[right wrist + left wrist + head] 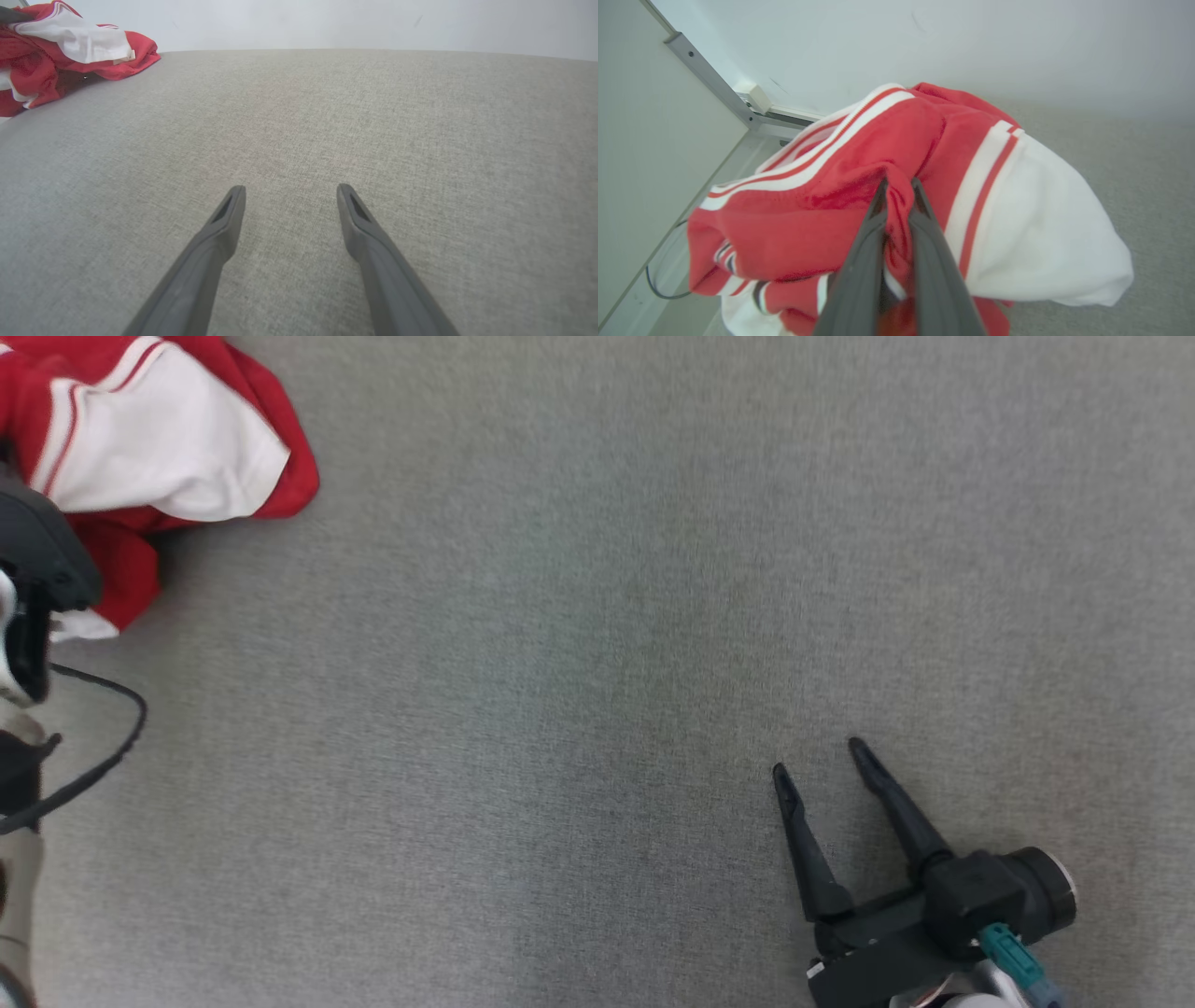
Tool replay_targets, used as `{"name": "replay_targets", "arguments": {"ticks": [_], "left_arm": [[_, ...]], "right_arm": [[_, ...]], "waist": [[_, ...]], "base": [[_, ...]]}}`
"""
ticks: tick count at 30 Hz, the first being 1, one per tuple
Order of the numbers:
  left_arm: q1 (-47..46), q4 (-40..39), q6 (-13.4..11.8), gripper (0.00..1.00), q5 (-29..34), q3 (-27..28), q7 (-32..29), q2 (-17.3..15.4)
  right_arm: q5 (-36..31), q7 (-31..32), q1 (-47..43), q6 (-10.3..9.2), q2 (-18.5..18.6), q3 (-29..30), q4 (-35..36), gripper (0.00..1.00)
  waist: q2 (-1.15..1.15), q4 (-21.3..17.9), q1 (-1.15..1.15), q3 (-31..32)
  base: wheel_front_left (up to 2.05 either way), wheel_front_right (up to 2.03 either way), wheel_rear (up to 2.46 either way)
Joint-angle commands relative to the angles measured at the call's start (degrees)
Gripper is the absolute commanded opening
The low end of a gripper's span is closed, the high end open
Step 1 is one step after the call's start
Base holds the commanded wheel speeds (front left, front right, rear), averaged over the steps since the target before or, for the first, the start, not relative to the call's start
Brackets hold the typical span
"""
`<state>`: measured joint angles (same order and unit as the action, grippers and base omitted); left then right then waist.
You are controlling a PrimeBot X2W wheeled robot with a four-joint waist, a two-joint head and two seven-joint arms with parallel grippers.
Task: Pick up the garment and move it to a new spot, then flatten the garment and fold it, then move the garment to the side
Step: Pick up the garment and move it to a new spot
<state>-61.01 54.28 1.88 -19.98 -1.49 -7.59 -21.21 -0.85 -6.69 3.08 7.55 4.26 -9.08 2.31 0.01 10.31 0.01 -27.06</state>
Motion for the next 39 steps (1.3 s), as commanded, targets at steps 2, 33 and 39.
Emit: {"name": "replay_targets", "arguments": {"ticks": [2,33,39], "left_arm": [[-0.08,-2.42,0.64,0.00,0.87,-0.57,-0.72,-1.93],[11.16,-42.23,5.43,0.00,-6.18,-20.83,-9.97,8.89],[21.94,-37.81,4.62,0.00,-5.31,-26.66,-7.17,12.11]], "right_arm": [[1.24,-1.74,0.76,-0.12,-0.81,-0.83,-2.92,1.00],[8.73,-8.41,0.21,-0.12,-1.41,2.23,-14.67,1.00],[9.67,-8.43,0.14,-0.12,-1.43,2.90,-14.14,1.00]], "waist": [[-0.01,1.25,-0.01,7.71],[-0.01,-22.27,-0.01,26.00],[-0.01,-26.16,-0.01,22.78]], "base": [[0.00,0.00,0.00],[0.00,0.00,0.00],[0.00,0.00,0.00]]}}
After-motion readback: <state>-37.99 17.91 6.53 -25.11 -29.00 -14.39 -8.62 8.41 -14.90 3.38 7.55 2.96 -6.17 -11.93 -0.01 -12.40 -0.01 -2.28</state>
